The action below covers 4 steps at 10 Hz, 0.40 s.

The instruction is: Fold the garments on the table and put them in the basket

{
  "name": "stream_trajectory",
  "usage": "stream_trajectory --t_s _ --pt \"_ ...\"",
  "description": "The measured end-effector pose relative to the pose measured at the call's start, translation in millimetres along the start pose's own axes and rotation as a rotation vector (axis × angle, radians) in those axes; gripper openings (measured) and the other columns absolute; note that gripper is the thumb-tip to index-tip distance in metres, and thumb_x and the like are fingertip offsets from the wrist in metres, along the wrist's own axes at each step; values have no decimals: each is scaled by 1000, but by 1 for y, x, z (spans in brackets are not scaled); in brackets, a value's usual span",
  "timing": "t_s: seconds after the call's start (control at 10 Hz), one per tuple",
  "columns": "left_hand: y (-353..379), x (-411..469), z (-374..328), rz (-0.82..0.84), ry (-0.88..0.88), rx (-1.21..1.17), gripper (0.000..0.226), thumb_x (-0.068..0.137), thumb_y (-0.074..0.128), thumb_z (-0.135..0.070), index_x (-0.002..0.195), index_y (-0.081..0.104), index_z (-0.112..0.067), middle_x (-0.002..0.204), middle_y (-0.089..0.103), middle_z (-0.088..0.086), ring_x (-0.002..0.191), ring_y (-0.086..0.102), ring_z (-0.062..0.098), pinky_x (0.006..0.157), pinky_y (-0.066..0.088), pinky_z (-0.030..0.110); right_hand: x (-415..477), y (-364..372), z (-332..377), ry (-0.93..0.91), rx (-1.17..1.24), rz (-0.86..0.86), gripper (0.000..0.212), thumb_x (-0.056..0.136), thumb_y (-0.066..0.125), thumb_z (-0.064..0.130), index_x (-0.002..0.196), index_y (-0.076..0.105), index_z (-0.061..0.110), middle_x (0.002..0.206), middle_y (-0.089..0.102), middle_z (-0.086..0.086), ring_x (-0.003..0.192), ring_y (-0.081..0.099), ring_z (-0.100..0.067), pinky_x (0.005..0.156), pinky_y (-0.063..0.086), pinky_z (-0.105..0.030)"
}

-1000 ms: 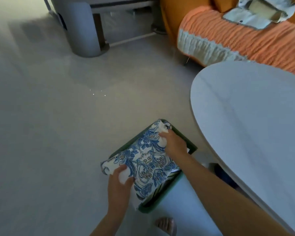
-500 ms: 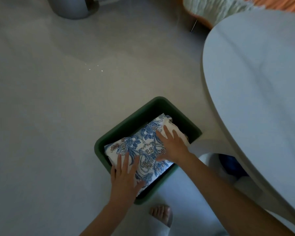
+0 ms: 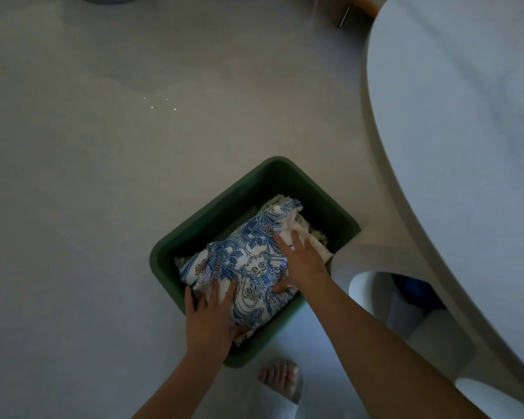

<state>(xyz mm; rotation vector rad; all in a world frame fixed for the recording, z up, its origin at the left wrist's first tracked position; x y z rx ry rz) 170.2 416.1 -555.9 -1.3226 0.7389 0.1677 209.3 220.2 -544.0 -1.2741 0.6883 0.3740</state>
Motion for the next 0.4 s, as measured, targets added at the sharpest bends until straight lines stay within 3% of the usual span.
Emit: stream_trajectory --t_s 0.2,0.3,0.4 --pt "3 10 2 52 4 -6 94 80 35 -77 144 -21 -36 159 -4 4 144 17 27 115 -5 50 2 1 2 33 -43 4 121 64 79 51 148 -7 35 157 -10 -8 143 -4 -38 114 11 -50" --pt "-6 11 5 168 20 -93 100 75 44 -77 149 -7 -33 159 1 7 144 15 28 114 1 52 -11 -5 6 35 -19 -22 117 68 75 52 148 -9 34 156 -14 -9 142 -9 -40 114 7 -53" --pt "-46 3 16 -11 45 -177 88 77 52 -71 147 20 -28 151 29 4 135 34 24 111 24 44 -43 -24 19 -49 -26 -172 106 79 66 49 149 -10 28 155 -22 -6 141 -15 -40 114 0 -52"
Point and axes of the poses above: each hand's wrist, its own x-axis towards the middle knuckle, its own y-axis out of the palm, z = x × y, the point moved 4 cm from there along x, towards the middle knuckle
